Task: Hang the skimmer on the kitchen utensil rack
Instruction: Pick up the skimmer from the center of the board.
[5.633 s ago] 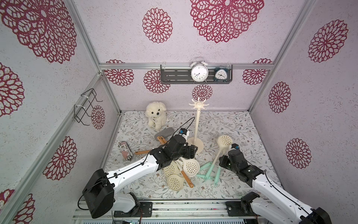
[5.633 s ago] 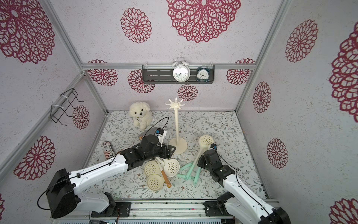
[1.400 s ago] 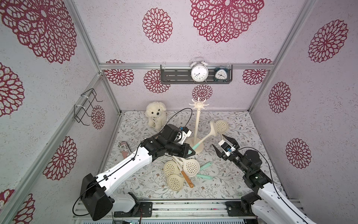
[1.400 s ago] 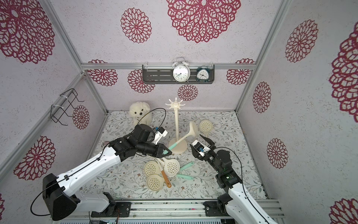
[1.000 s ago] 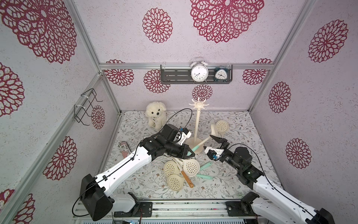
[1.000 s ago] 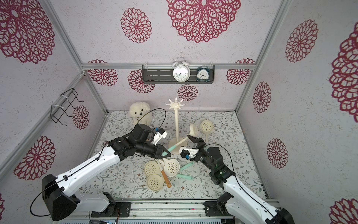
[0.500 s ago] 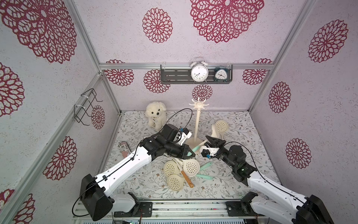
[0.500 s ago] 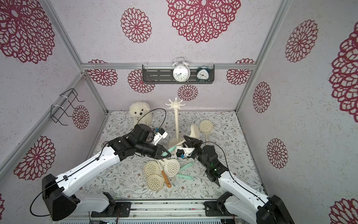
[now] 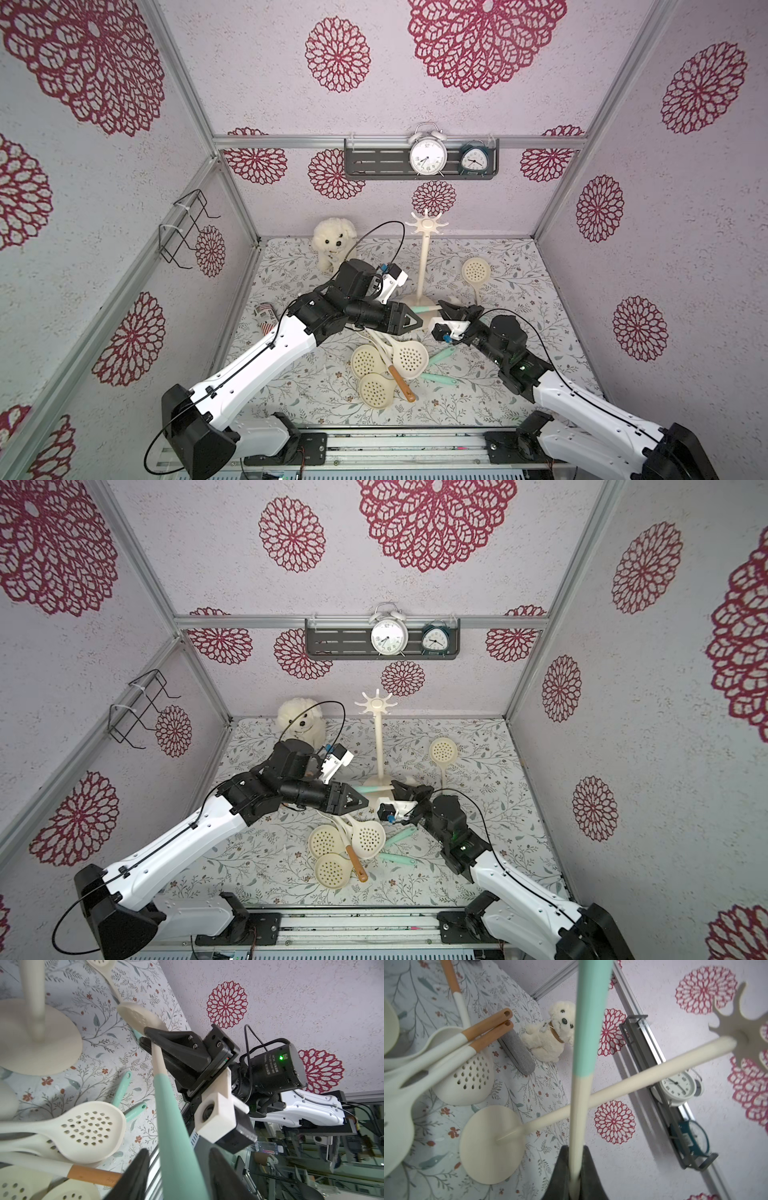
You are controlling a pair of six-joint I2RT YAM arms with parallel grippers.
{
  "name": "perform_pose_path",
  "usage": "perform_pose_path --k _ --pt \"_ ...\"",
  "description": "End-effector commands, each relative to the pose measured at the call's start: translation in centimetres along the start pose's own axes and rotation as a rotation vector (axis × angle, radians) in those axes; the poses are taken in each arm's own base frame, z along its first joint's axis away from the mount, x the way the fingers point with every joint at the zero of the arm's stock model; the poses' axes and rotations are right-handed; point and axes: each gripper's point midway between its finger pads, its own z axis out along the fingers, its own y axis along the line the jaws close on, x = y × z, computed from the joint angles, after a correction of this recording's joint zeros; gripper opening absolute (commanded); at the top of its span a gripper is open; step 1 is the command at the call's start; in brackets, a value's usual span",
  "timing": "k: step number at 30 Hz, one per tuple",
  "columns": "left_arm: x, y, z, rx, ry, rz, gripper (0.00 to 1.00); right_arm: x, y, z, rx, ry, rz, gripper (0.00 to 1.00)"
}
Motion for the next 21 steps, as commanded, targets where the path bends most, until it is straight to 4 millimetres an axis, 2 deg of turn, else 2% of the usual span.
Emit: perform_pose_path --k 1,3,5,7,11,13,16,21 --pt "-2.6 -1.6 -3.3 -0.056 -0.147 0.149 0.81 -1.2 -3.7 -0.9 0.115 -0.001 0.398 0.0" --pt "-3.4 -1.4 -5.2 -0.126 -0.22 0.188 0.88 -1.1 -2.7 -1.0 0.058 0.011 0.507 0.0" --pt "-4.1 -1.2 -6.9 -0.187 -0.287 0.222 0.9 -1.8 -0.2 -1.4 -0.079 -0.009 0.541 0.0" --pt "-4.3 -1.7 -8.5 -0.204 -0.342 0.259 0.9 -2.3 0.9 -1.9 -0.146 -0.018 0.648 0.0" --pt "-4.6 -2.3 -9.6 -0.2 -0.391 0.305 0.9 -2.5 1.8 -1.8 -0.238 0.003 0.788 0.0" --pt "-4.9 -2.6 -9.7 -0.191 -0.397 0.32 0.9 -3.2 1.7 -1.8 -0.315 -0.037 0.874 0.0" --pt "-5.7 -2.7 -9.4 -0.183 -0.401 0.333 0.9 -5.2 0.5 -2.6 -0.48 -0.199 1.028 0.0" --pt "-7.8 -3.3 -9.7 -0.092 -0.453 0.328 0.92 -8.3 -0.9 -4.1 -0.695 -0.368 1.113 0.0"
